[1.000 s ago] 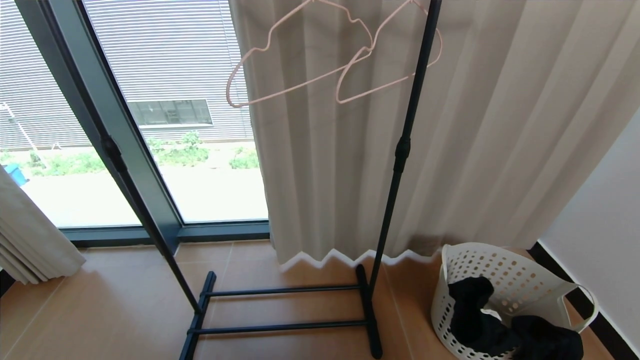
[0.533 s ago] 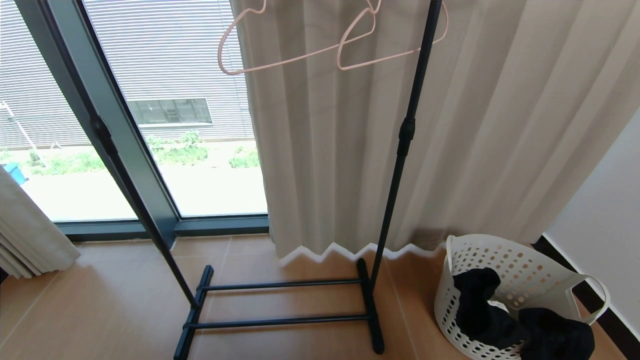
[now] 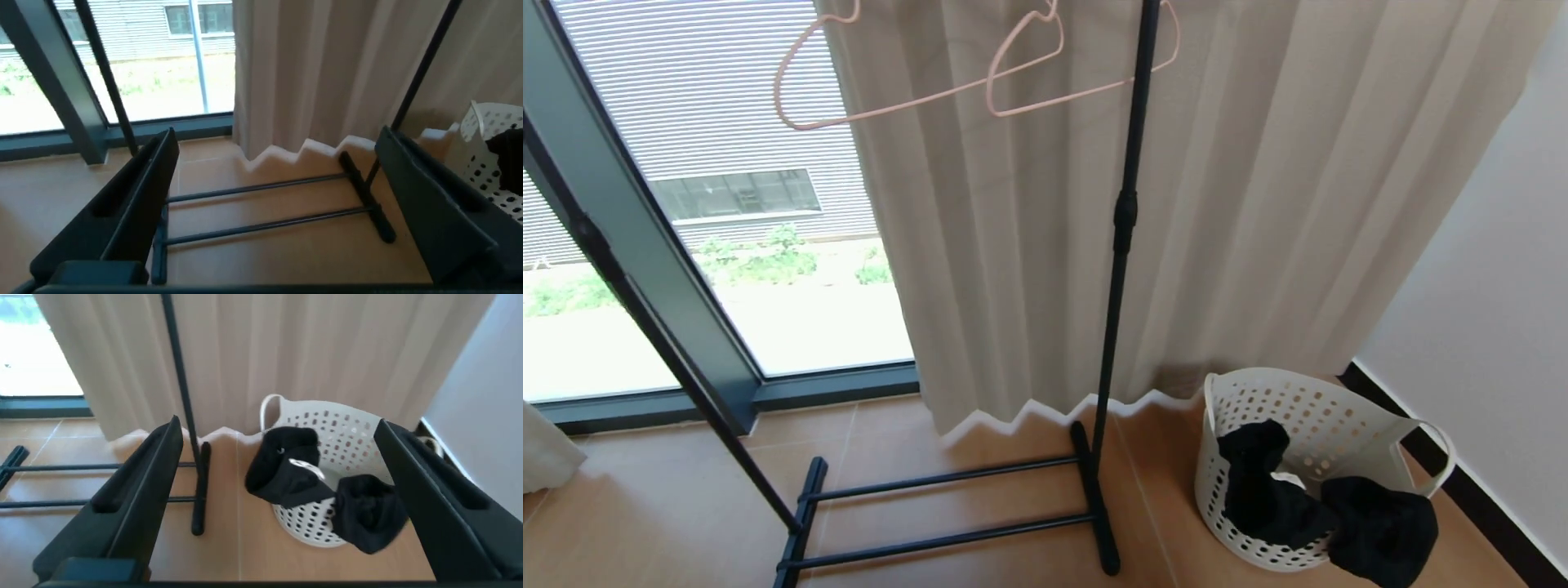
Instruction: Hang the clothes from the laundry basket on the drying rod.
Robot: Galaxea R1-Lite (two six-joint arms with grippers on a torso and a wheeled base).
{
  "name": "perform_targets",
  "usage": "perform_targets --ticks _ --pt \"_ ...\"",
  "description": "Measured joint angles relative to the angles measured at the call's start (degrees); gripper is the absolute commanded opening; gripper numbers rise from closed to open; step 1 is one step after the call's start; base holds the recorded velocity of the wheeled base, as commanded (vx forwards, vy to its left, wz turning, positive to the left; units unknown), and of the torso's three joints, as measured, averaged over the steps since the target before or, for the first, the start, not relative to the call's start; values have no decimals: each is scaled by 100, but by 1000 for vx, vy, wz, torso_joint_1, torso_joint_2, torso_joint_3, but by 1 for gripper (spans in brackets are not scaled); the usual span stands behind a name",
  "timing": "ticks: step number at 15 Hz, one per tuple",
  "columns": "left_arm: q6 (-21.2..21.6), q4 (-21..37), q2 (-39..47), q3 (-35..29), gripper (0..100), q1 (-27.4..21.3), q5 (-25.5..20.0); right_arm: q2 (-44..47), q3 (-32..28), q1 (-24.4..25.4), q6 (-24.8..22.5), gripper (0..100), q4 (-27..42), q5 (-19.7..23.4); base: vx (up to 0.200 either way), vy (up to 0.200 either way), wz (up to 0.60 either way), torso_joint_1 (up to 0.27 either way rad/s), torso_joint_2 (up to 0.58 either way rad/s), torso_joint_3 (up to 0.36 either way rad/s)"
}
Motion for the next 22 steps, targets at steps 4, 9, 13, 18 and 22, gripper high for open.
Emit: perform_targets --ticks 4,9,13,18,22 --pt "4 7 0 0 100 -2 0 0 0 -2 4 100 0 0 0 0 -150 -1 2 1" --pt "6 5 0 0 100 0 0 0 0 -5 4 100 5 2 0 -160 0 4 2 4" --pt "4 7 0 0 100 0 0 0 0 0 6 100 0 0 100 -100 0 2 4 0" --pt "2 11 0 0 100 -2 0 0 0 -5 9 100 10 2 120 0 0 3 0 2" --pt "-24 2 0 0 100 0 9 0 0 -5 9 100 5 0 50 0 0 -5 -1 3"
